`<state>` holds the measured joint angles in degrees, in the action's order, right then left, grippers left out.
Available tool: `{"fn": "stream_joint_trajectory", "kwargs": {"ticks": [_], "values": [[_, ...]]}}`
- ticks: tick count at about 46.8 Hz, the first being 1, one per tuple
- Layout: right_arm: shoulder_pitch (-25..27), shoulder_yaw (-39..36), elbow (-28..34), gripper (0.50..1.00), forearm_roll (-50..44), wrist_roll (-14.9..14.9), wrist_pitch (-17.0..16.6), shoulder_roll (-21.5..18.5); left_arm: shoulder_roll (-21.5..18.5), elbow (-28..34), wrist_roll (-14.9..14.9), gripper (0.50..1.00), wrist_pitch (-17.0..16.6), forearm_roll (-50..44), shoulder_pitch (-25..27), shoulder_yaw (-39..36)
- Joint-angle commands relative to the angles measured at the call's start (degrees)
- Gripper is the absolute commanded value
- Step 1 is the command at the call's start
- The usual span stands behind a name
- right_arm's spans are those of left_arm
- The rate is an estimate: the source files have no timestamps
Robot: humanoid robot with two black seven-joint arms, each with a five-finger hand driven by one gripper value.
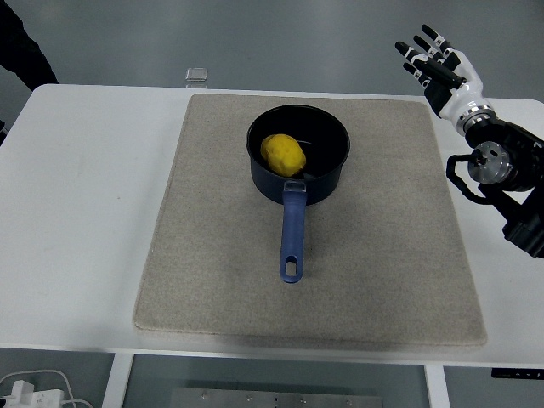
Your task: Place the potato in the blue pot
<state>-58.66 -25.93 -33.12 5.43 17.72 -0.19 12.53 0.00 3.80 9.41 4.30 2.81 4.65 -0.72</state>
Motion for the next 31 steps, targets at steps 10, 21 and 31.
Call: {"fn": "stream_joint_trajectory", "kwargs": {"ticks": [10, 21, 31], "values": [[1.2, -0.4, 1.0, 0.93, -0.8, 0.0, -0.5, 0.1, 0.0, 0.1, 0.0, 0.996, 0.0, 0.0, 0.0, -0.1], [1.4, -0.3, 2.0, 0.93, -0.9, 0.0, -0.6, 0.3, 0.0, 0.1, 0.0, 0.996, 0.0, 0.0, 0.0, -0.1], [2.0, -0.3, 3.9, 0.93, -0.9, 0.0, -1.8, 0.2, 0.0, 0.0, 0.0, 0.996, 0.0, 0.0, 0.0, -0.1]]}}
